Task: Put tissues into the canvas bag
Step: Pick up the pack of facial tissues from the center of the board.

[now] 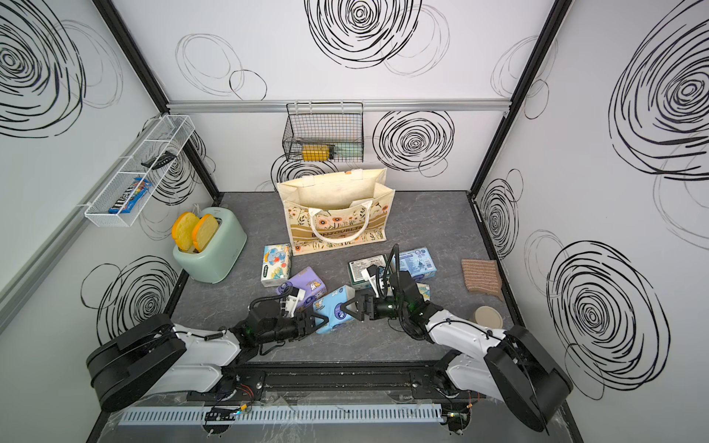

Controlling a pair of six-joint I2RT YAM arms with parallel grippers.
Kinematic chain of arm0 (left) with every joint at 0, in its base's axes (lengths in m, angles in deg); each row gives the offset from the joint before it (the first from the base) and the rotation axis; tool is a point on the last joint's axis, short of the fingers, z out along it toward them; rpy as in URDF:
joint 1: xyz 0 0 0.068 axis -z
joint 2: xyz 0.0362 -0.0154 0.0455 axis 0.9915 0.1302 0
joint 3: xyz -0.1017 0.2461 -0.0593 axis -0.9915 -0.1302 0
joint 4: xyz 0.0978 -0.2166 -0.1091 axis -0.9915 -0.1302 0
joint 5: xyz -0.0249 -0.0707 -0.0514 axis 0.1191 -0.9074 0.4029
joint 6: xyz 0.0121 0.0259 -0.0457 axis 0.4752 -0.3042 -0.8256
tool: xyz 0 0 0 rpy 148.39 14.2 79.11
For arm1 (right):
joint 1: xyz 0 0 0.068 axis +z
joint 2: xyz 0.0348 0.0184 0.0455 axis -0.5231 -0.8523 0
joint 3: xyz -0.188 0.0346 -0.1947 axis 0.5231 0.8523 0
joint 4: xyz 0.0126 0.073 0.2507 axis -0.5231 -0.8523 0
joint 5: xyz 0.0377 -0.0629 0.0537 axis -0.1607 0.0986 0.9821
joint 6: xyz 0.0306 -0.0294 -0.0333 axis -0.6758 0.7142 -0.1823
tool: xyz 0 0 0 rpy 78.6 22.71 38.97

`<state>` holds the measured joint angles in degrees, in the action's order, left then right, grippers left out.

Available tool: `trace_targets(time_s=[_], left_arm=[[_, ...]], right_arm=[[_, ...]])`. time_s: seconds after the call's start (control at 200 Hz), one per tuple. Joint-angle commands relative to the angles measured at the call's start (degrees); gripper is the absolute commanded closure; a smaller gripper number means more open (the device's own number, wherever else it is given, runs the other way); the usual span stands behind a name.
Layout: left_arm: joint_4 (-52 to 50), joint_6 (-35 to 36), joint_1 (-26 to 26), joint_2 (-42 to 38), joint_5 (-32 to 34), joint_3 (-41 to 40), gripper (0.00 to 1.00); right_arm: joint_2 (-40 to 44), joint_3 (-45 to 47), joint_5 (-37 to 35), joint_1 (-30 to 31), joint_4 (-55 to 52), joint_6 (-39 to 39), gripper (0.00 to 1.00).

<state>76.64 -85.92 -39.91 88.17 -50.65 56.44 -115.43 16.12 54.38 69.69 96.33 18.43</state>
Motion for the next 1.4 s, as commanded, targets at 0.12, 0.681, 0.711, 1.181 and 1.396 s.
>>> trace_targets(time_s=[0.12,0.681,0.711,1.181,1.396], left_arm=[[6.4,-0.4,0.4,-0.9,-1.6,0.0,0.37],[5.5,1.0,-0.5,-2.9,-1.5,-0.2,0.37],[4.8,1.3,-0.6,-3.5,-1.5,0.0,0.37],[-5.7,4.4,-3.2,-12.2,-2.6,1.9,0.33],[-21.8,8.1,-9.7,-24.9,-5.7,6.4,0.31]], right_arm=[[2.8,-2.6,-7.1,2.6,-13.2,6.8,0.12],[-0.2,-2.4,1.7,5.6,-5.6,6.8,0.34],[0.3,-2.7,0.9,5.6,-6.8,7.2,0.35],[1.4,-4.5,-2.1,5.4,-11.7,8.9,0.76],[6.9,-8.4,-1.2,1.7,-18.8,11.3,0.77]])
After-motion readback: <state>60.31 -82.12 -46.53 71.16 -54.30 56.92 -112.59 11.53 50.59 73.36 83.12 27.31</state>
